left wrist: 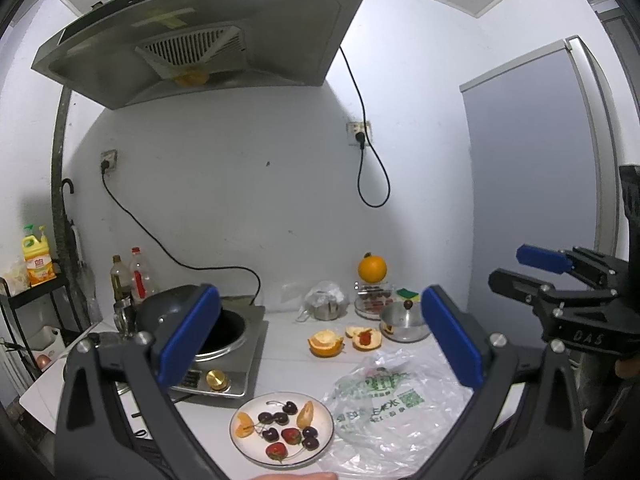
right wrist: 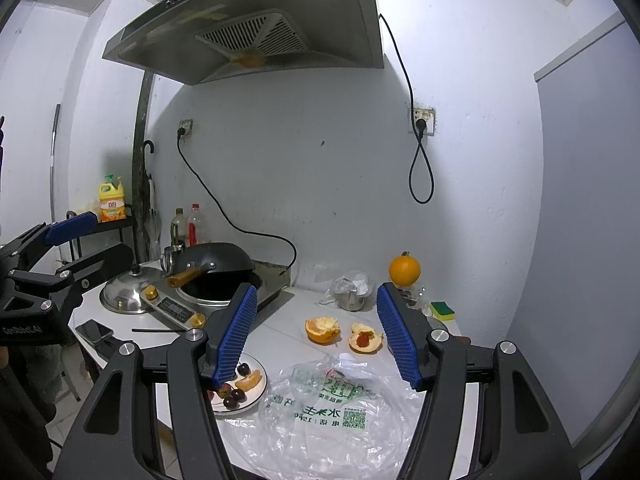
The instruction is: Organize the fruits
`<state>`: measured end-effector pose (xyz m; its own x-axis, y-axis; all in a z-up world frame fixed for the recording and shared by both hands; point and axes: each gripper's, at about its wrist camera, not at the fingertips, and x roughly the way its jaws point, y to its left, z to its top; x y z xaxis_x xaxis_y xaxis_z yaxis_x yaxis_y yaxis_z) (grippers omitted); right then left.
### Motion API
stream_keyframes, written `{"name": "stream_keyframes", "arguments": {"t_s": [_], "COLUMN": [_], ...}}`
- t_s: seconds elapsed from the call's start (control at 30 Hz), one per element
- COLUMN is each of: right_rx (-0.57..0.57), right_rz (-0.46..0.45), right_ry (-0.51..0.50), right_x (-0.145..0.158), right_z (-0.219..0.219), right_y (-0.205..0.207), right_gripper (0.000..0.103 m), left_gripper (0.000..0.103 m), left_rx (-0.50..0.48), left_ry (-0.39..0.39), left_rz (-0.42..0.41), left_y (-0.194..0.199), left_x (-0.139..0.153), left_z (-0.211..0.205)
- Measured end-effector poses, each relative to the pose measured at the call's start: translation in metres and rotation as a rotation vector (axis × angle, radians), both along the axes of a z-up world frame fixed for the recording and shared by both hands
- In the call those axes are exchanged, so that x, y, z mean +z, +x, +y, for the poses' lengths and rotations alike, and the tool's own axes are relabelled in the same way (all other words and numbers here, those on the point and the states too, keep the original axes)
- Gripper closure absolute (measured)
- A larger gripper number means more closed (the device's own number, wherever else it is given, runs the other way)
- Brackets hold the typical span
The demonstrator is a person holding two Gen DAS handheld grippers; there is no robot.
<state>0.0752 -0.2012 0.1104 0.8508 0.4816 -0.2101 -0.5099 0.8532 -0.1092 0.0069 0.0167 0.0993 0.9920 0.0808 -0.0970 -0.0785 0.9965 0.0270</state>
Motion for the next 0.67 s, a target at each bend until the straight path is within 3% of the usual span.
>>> {"name": "stream_keyframes", "arguments": {"t_s": [0.67], "right_rx": [-0.001], "right_rz": [0.01], "right_ry": [-0.004], "right_x": [-0.004], "right_z": [-0.003], "right_y": [0.001], "right_gripper": [0.037], "left_gripper": [0.001], "left_rx": [-0.008], "left_ry": [0.03], "left_rz": [-0.019], "left_y": [0.001], "left_x": [-0.003], "left_z": [-0.011]}}
